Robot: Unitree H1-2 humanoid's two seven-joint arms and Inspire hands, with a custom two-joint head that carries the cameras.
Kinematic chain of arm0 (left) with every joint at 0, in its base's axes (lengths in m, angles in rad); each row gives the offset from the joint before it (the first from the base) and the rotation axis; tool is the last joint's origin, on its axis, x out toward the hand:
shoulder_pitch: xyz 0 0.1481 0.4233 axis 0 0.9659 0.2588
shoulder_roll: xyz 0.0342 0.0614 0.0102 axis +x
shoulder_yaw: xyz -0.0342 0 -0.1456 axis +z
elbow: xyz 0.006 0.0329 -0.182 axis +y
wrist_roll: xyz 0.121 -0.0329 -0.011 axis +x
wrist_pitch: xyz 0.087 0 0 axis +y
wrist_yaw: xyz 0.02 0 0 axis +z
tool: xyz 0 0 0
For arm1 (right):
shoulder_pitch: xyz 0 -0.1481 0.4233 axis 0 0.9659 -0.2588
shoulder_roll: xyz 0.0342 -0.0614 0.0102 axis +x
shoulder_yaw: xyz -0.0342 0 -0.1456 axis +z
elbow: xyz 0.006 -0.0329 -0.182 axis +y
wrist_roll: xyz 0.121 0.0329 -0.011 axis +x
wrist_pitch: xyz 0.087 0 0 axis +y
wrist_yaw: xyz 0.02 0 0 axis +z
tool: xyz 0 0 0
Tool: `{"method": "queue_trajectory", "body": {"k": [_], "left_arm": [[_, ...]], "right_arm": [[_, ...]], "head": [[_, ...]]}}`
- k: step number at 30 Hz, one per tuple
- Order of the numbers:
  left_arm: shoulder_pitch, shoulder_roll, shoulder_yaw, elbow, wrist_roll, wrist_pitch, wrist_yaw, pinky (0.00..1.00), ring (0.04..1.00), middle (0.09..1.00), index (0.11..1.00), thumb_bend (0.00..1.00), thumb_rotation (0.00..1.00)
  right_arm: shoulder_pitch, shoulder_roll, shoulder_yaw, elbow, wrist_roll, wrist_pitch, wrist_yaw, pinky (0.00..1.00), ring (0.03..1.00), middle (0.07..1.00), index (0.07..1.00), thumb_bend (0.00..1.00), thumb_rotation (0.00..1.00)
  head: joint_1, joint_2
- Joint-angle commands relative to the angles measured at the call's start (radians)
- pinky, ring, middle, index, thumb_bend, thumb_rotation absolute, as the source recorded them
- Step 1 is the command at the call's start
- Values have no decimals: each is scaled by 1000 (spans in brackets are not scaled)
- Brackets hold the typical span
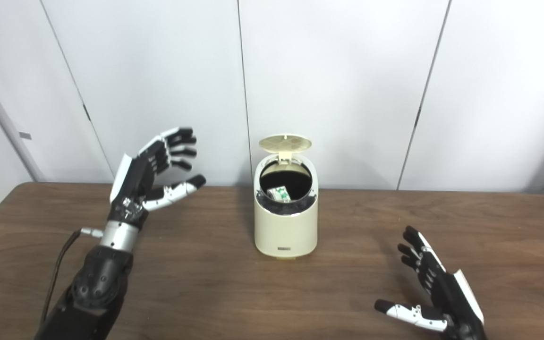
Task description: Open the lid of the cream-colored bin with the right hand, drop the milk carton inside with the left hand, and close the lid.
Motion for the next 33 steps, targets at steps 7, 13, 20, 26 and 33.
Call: {"method": "queue_trajectory", "body": {"k": [7,13,20,26,33], "left_arm": [[68,-53,91,-43,-9,2,-66,487,609,713,755,681,220],[122,-90,124,-14,-19,-39,-104,453,577,666,700,662,194],[168,-110,132,26,5,-86,-133,450,558,642,663,634,164],[195,-127,127,70,40,-137,-135,407,496,585,618,605,94],[206,-138,125,101,52,-138,-142,368,444,549,592,599,86]], "right_arm": [[-12,-21,-2,-30,20,-13,17,905,913,964,945,651,134],[-29,-22,-2,-36,13,5,23,893,902,948,932,696,206],[-67,-17,15,-87,-25,64,15,840,884,933,915,714,222],[-125,-15,24,-114,-72,84,6,775,843,912,917,715,228],[-215,-11,41,-155,-165,125,-22,729,799,870,887,729,277]], "head": [[-2,8],[-3,13],[-31,12],[-56,6],[-86,-2]]}}
